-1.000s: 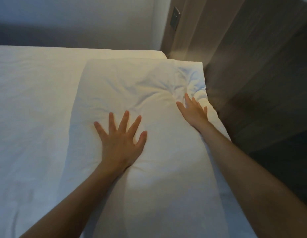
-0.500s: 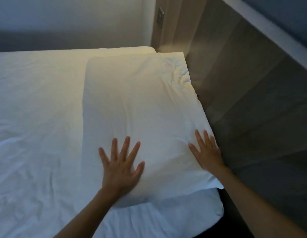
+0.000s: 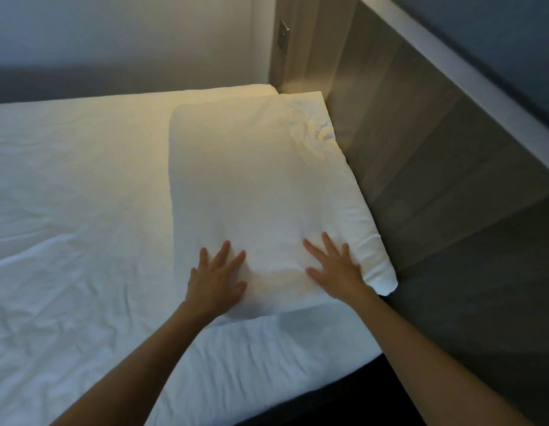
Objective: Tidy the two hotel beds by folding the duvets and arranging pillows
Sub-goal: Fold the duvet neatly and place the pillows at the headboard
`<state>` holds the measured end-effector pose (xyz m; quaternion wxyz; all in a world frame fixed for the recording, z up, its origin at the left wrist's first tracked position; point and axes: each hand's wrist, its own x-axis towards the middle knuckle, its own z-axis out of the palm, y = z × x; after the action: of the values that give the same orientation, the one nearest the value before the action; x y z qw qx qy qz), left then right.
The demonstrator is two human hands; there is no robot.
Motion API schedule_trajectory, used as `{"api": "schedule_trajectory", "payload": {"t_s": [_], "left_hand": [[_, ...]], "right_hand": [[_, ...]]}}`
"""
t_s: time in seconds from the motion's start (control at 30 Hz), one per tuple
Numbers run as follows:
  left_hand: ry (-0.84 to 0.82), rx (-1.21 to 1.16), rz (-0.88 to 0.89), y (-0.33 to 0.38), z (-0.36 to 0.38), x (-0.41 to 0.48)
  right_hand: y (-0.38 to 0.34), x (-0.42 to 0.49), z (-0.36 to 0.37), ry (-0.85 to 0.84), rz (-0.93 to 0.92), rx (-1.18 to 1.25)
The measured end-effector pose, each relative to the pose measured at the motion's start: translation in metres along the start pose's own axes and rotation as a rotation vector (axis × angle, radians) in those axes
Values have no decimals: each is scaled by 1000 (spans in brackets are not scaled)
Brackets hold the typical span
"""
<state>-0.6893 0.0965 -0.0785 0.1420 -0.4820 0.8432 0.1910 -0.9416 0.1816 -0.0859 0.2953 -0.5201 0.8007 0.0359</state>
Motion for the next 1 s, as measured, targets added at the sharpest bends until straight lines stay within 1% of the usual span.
{"api": "schedule_trajectory", "payload": {"t_s": [0.1,0.17,0.23,0.3,0.47,0.53,0.63,0.73,0.87,1.0], "left_hand": [[-63,-43,31,-7,-18,-13],[-26,-96,35,-14,-31,-21],[44,-168,39,-24,-45,-29],[105,-190,58,-37,-60,-37],[167,-233,35,-76,-101,-51],[192,-256,32,-87,-118,-55],[206,-303,18,-100,-139,-57],[223,-375,-15,-112,-158,-48],[237,-453,-71,-124,-182,-29],[269,-583,-150,-143,-198,5]], "right_hand": [[-3,-3,-26,-28,53,-22],[-9,-12,-36,-6,83,3],[-16,-27,-33,64,66,77],[-23,-42,-26,158,48,145],[-58,-71,-38,353,22,247],[-73,-80,-49,397,-2,254],[-86,-86,-67,409,-38,227],[-94,-81,-91,427,-38,197],[-106,-60,-124,479,50,150],[-114,-12,-154,496,85,202]]}}
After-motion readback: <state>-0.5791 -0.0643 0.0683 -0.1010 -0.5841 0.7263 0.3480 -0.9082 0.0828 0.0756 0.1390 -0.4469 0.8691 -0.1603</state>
